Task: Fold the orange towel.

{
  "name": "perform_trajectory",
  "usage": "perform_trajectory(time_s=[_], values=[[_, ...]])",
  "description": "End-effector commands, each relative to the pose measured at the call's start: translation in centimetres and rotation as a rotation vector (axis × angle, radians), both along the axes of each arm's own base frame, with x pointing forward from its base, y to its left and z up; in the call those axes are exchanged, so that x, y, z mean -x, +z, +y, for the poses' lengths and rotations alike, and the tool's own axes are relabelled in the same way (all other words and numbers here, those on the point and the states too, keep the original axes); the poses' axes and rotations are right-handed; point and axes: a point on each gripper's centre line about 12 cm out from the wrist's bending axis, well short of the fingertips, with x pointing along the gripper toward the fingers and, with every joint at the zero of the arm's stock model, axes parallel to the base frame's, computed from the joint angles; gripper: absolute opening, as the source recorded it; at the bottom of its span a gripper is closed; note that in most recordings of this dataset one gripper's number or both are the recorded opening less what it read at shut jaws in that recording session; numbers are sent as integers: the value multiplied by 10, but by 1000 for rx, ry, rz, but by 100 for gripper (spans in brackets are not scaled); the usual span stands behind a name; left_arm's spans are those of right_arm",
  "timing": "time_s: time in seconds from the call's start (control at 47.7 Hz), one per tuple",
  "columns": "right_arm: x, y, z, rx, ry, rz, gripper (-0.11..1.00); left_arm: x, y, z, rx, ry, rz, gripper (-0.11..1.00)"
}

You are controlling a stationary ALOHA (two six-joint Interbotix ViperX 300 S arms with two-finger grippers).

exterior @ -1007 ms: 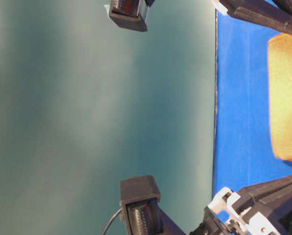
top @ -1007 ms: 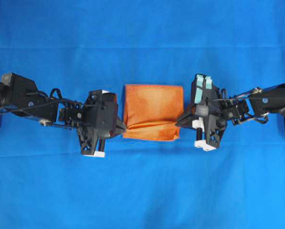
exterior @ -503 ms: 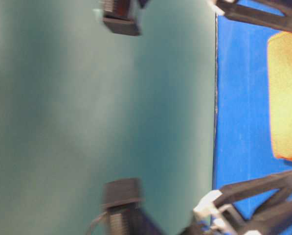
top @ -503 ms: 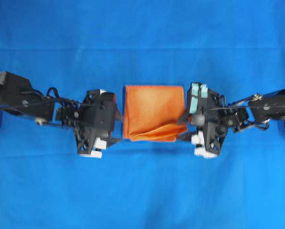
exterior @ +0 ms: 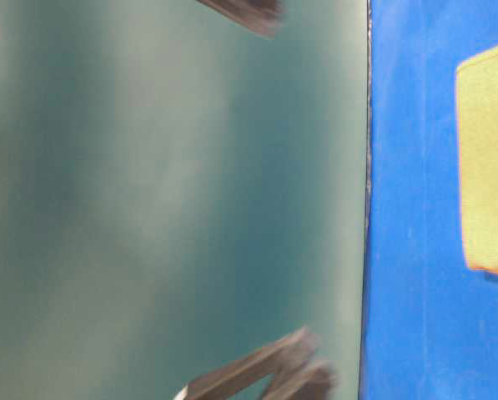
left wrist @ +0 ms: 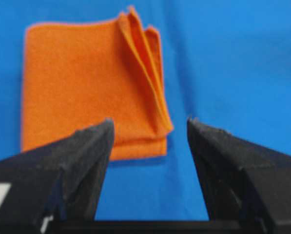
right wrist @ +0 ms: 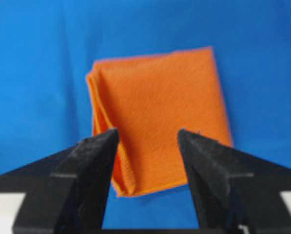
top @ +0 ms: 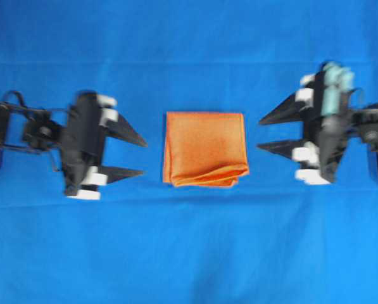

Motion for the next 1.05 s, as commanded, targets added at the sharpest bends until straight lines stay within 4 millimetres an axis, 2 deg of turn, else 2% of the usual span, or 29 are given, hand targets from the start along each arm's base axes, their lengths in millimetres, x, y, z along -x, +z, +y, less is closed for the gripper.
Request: perform_trajectory(time_s=[0.0, 0.189, 0.378, 0.482, 0.713, 0.881, 1.028], values=[[16, 20, -2, 17, -3, -68, 57, 12, 23, 4, 6, 9, -83, 55], [53, 39, -10, 39, -35, -146, 57, 50, 42, 11, 9, 23, -181, 55], [85, 30, -14, 52, -40, -191, 57, 92, 53, 13, 10, 24, -281, 55], [98, 19, -14, 49, -32, -214, 57, 112, 49, 15, 8, 22, -318, 55], [117, -10, -12, 37, 10, -272, 57, 146, 23, 17, 5, 22, -349, 55], [121, -29, -12, 17, 14, -280, 57, 158, 5, 17, 6, 21, -346, 55], [120, -32, -14, 12, 0, -285, 57, 161, 0, 17, 11, 23, -341, 55]])
